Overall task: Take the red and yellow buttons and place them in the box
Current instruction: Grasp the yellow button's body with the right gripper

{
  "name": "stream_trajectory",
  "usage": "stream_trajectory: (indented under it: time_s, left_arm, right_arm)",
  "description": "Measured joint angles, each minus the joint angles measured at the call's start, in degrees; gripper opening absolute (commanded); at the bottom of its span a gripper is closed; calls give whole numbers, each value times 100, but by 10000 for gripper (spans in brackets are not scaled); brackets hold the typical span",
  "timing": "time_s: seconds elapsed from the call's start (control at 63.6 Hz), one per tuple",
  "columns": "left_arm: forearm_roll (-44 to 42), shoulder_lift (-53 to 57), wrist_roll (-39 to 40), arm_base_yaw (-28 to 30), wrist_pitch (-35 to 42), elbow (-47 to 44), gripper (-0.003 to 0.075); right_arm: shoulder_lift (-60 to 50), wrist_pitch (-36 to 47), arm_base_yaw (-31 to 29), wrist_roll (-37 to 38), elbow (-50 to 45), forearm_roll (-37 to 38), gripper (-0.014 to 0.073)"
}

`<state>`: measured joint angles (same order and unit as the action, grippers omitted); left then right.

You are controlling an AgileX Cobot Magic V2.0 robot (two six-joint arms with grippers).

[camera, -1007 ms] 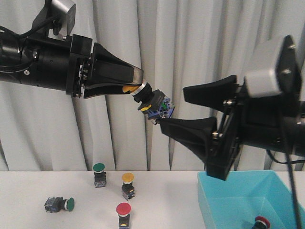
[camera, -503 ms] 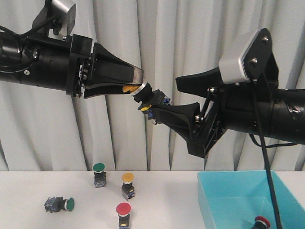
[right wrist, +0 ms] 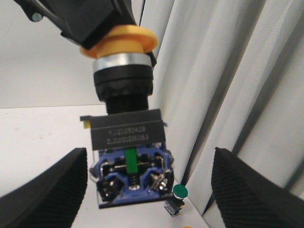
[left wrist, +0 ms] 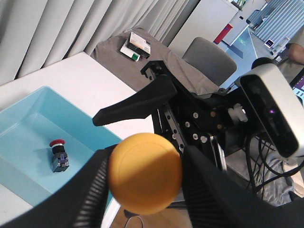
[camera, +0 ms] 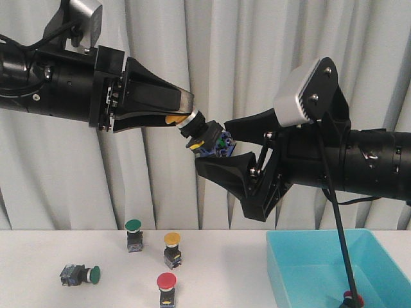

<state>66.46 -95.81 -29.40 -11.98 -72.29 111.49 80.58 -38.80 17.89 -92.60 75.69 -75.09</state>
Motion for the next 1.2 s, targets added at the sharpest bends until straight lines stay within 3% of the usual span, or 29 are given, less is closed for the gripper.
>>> stream_trajectory:
  time_s: [0.236,0.645,0.834,0.975,1.196]
  left_arm:
    - [0,0,0,0,0,0,41]
    - [0,0,0,0,0,0,41]
    - [0,0,0,0,-7,0,50]
    - [-90,0,0,0,-20,0,125]
    - [-119,5,0,-7,-33,0,398]
  right_arm:
    - [0,-96,0,0,13,0,477]
    - [0,-385,0,-16,19,118,152]
    - [0,-397,0,-18,19,130,106]
    - [0,-397,0,-18,19,162,108]
    - [0,-402,0,-18,19,187,111]
